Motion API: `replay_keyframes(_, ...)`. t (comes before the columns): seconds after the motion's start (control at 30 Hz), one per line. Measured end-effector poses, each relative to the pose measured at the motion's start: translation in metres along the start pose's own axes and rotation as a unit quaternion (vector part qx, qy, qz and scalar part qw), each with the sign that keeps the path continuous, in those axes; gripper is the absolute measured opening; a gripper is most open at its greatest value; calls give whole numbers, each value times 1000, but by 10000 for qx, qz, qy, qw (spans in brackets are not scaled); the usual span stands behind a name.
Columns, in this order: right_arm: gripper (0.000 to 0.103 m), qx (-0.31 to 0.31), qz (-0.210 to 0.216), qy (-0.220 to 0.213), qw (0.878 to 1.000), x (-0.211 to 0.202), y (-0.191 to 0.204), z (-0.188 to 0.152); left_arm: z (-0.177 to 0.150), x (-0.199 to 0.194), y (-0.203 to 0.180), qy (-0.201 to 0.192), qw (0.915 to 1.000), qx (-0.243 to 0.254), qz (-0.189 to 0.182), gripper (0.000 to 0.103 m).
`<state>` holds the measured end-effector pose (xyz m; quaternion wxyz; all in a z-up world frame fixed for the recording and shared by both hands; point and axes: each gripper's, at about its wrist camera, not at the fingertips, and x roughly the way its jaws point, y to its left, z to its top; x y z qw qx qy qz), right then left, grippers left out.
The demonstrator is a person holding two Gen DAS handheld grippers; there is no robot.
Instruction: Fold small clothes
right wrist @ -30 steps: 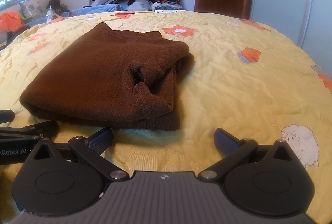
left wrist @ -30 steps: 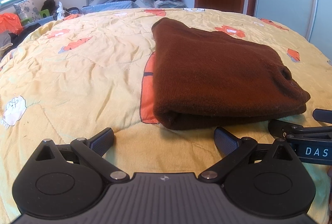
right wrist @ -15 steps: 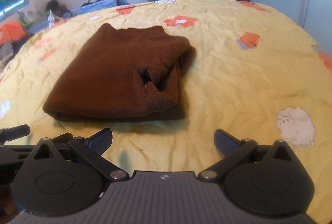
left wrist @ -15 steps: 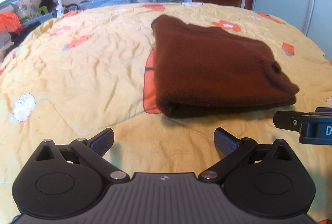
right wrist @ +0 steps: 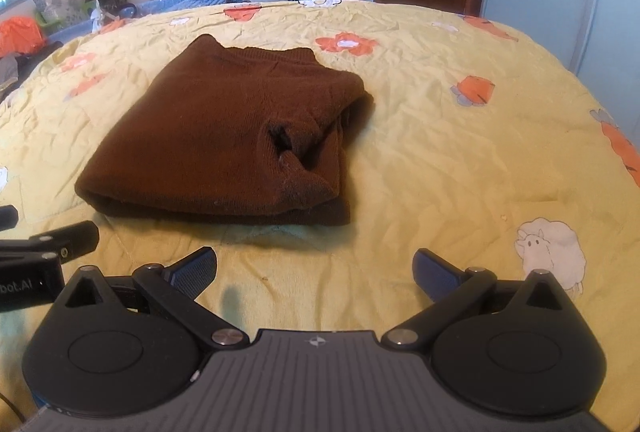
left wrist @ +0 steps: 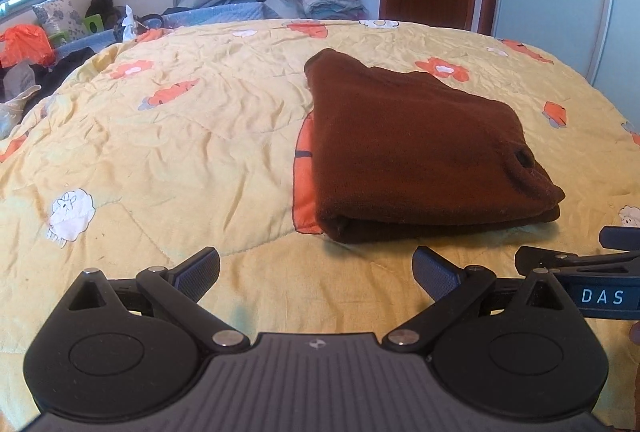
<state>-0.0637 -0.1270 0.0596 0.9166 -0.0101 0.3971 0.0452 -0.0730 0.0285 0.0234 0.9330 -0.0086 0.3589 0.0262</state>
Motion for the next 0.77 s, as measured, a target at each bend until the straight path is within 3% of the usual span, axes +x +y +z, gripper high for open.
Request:
replay_keyframes(0.33, 103, -12, 134, 36, 9999, -1, 2, -1, 2, 0, -1, 12, 10000, -35, -84, 103)
replay_keyframes(0.5, 103, -85, 119, 40, 9999, -1, 5, -3, 2, -9, 5, -331, 9991, -230, -145, 103)
replay_keyframes(0.77, 103, -101, 159, 37, 9998, -1, 8, -2, 6, -13, 8, -364, 9991, -193, -109, 103)
